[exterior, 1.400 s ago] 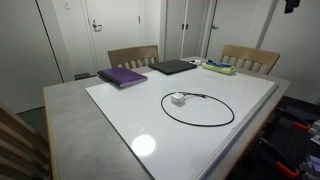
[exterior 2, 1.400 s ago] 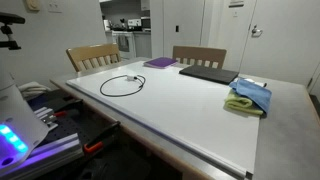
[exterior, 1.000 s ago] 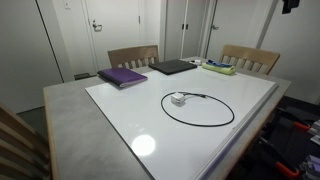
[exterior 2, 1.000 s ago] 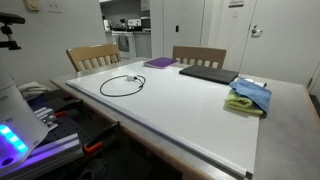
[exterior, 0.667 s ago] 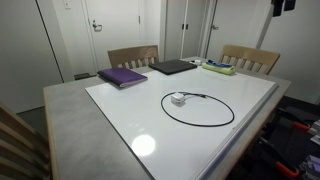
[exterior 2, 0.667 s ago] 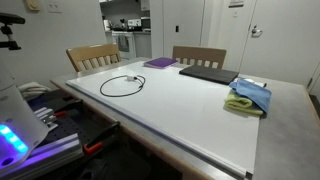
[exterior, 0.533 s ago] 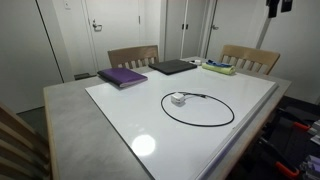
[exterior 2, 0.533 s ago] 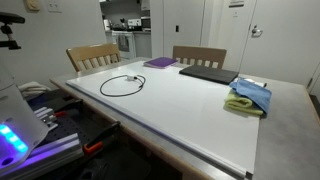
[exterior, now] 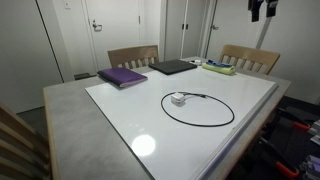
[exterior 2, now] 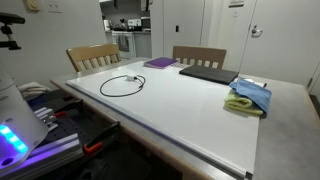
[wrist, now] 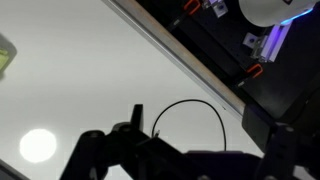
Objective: Move the ends of the charger to the opposite sides
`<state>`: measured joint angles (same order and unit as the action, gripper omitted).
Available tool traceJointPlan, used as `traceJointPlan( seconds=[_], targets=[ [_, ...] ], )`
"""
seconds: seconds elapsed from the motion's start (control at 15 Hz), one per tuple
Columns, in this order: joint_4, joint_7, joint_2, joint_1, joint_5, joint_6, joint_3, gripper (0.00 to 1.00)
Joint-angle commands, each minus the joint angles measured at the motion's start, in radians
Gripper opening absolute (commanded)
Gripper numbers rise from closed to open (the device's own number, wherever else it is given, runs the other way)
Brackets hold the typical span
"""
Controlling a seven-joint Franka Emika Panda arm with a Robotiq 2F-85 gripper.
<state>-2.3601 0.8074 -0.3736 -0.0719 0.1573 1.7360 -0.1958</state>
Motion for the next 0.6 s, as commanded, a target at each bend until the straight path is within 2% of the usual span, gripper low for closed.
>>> traceJointPlan(
  seconds=[0.0,0.53],
  targets=[
    [0.063,0.069,0.088,0.011,0.013,0.009,0.030,1.00],
    [0.151,0.231,0.214,-0.001,0.014,0.001,0.103,1.00]
  ],
)
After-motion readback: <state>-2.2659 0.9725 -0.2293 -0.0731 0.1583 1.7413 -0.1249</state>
